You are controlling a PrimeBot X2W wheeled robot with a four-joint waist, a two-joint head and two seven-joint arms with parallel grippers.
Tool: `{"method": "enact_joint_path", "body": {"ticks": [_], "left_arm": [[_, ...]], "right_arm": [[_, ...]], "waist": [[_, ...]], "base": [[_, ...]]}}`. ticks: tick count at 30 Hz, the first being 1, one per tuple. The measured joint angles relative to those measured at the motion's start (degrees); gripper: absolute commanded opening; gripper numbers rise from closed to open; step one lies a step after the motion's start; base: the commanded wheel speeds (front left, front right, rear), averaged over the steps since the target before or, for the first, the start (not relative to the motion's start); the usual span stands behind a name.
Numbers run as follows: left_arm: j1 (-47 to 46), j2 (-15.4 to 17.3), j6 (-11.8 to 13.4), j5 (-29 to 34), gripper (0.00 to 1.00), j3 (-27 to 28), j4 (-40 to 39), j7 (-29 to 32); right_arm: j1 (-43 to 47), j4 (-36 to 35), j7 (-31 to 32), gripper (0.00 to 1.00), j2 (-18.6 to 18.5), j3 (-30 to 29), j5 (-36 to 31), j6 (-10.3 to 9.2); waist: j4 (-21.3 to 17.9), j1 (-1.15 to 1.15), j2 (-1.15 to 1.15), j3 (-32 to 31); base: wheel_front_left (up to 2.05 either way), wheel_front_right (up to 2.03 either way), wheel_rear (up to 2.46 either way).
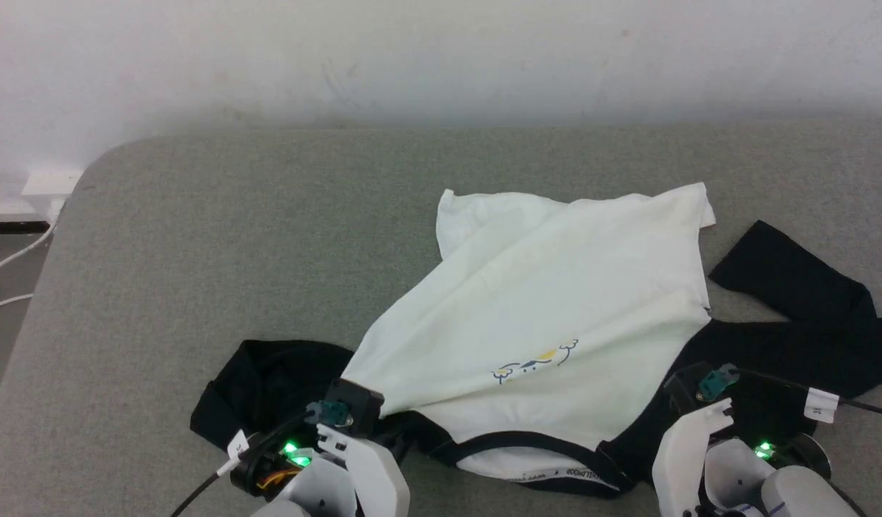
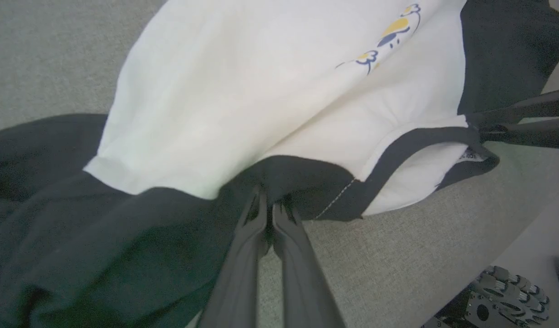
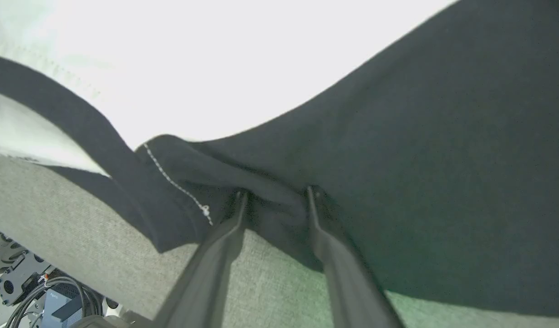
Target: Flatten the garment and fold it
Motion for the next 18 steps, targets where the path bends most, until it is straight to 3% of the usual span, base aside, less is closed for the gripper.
{"method": "enact_joint_path", "body": {"ticks": [8, 12, 18], "left_arm": [[0.3, 1.0, 0.7, -0.4, 0.00, 1.5, -1.5, -2.5], [0.1, 2.9, 1.7, 0.2, 0.00, 3.3, -6.0, -4.0], [-5.4, 6.0, 2.6, 2.5, 0.00, 6.9, -13.6, -4.4]], "right_arm": [[0.0, -2.3, -3.0, 0.00, -1.3, 1.8, 2.4, -0.25], [-0.4, -10.8, -5.9, 0.00, -2.8, -0.5, 1.4, -0.23], [-3.8, -25.1, -5.3, 0.00, -5.0, -6.1, -0.7, -0.22]], "waist": [[-0.4, 0.02, 0.00, -2.3], [-0.5, 0.02, 0.00, -4.4], [-0.6, 0.01, 0.00, -8.4]], "base": [[0.00, 0.00, 0.00], [0.00, 0.00, 0.00], [0.00, 0.00, 0.00]]}}
